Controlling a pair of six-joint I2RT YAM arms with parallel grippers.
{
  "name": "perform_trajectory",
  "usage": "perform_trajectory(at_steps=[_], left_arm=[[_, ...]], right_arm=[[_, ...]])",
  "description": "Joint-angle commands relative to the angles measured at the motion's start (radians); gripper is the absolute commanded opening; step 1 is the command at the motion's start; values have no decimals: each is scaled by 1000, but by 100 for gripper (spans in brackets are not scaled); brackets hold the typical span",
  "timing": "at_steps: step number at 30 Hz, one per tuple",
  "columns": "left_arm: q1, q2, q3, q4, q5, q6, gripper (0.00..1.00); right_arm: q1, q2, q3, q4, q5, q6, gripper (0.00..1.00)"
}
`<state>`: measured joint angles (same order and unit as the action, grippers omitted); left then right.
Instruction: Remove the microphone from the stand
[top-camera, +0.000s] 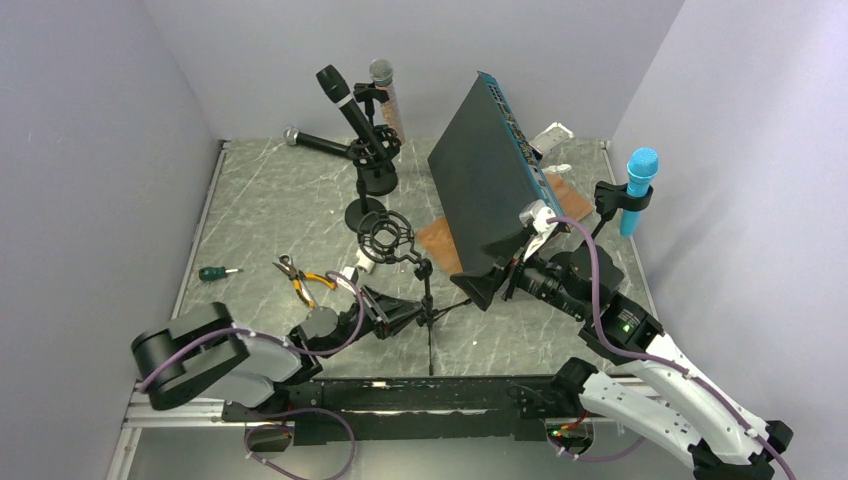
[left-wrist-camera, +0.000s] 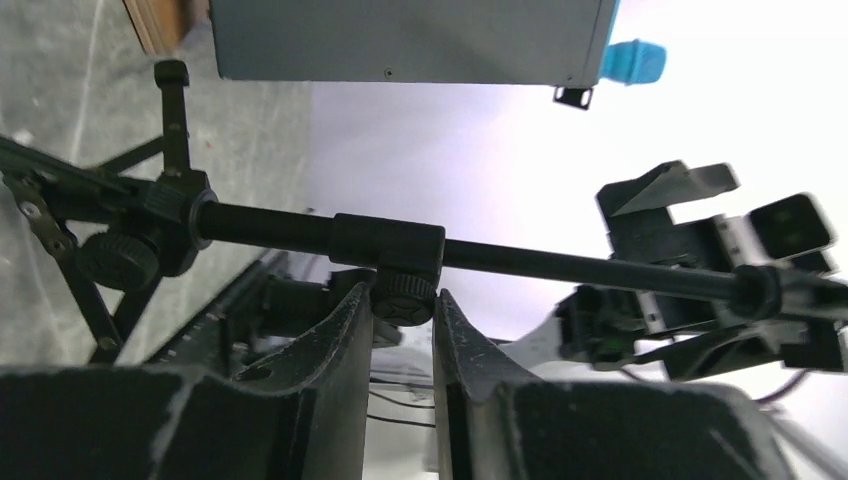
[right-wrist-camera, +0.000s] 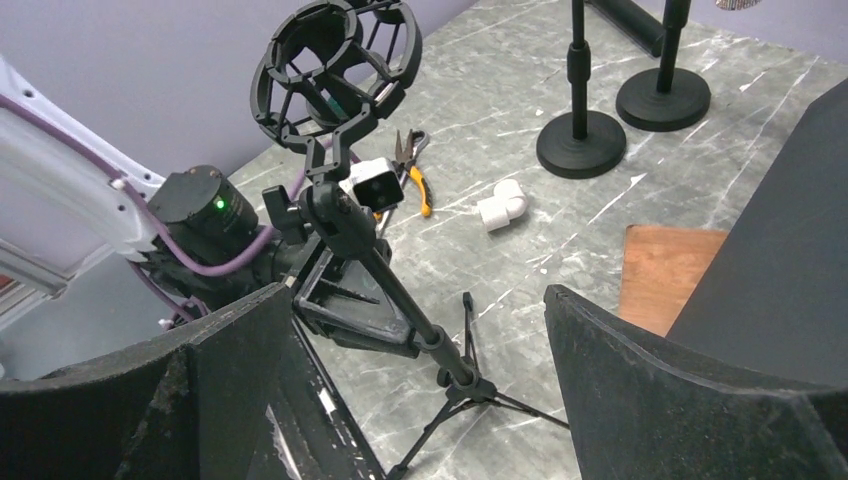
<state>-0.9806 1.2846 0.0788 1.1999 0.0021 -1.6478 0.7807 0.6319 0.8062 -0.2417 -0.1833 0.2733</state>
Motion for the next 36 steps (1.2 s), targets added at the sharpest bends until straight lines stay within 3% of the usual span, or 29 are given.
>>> perform_trajectory(at_steps=[1, 7, 10, 14, 20, 23, 32, 36], left_arm=[[3, 119, -54, 310, -32, -250, 0], [2, 189, -28, 341, 0, -253, 0], [2, 184, -33, 345, 1, -243, 6], [2, 166, -30, 322, 1, -217, 21], [2, 101, -52, 269, -30, -182, 60], [2, 50, -59, 217, -36, -161, 74], [7, -108, -107, 67, -47, -92, 78], [24, -268, -92, -111, -23, 24, 80]], right_arm=[[5, -20, -3, 21, 9, 13, 99], [6, -10, 1, 16, 9, 8, 100], [6, -8, -3, 20, 11, 6, 99], [3, -2, -11, 30, 9, 7, 100], [6, 10, -7, 30, 5, 6, 100], [5, 1, -5, 28, 18, 5, 100], [5, 5, 6, 44, -1, 9, 100], [5, 55, 56, 60, -22, 15, 100]])
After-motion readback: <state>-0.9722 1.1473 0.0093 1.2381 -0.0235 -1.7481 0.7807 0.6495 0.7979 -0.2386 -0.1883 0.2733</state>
